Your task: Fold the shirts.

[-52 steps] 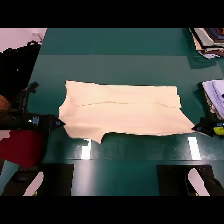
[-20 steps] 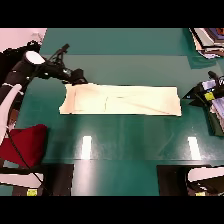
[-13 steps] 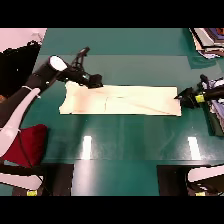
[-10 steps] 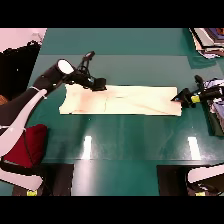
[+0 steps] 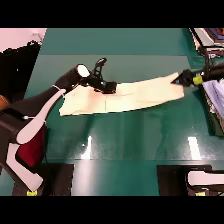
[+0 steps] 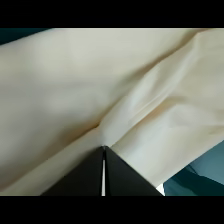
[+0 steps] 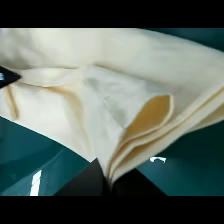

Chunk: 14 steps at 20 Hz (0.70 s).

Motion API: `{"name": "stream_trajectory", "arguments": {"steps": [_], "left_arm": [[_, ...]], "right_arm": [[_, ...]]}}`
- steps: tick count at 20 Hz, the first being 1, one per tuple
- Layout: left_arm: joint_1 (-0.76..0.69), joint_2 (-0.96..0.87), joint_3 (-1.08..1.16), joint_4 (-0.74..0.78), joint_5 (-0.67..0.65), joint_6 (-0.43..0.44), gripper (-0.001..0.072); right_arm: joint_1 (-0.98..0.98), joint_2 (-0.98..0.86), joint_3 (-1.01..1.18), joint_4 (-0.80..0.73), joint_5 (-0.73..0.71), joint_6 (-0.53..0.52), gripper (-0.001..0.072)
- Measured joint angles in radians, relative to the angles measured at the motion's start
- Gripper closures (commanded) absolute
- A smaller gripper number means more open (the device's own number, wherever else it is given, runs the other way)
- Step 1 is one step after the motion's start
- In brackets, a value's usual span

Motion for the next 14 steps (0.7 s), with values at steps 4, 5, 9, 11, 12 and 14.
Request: {"name": "stream_trajectory", "arguments": {"steps": [4,5,9,11,12,14], "left_arm": [[-0.045,-0.073,0.051,0.010,0.002,-0.030,0.0685],[-0.051,-0.085,0.056,0.012,0.000,-0.036,0.0684],[-0.059,-0.108,0.084,0.015,0.004,-0.053,0.0684],[-0.054,-0.107,0.127,0.026,-0.016,-0.053,0.0684],[-0.047,-0.103,0.153,0.036,-0.040,-0.052,0.0684],[-0.019,-0.083,0.216,0.085,-0.088,-0.050,0.0684]], "right_arm": [[0.128,0.049,0.159,0.010,0.006,0.066,0.0697],[0.156,0.051,0.193,0.023,0.005,0.079,0.0696],[0.263,0.017,0.322,0.091,0.002,0.100,0.0696],[0.311,-0.013,0.374,0.110,-0.001,0.104,0.0696],[0.333,-0.029,0.397,0.115,0.000,0.105,0.0696],[0.376,-0.059,0.440,0.122,-0.012,0.106,0.0696]]}}
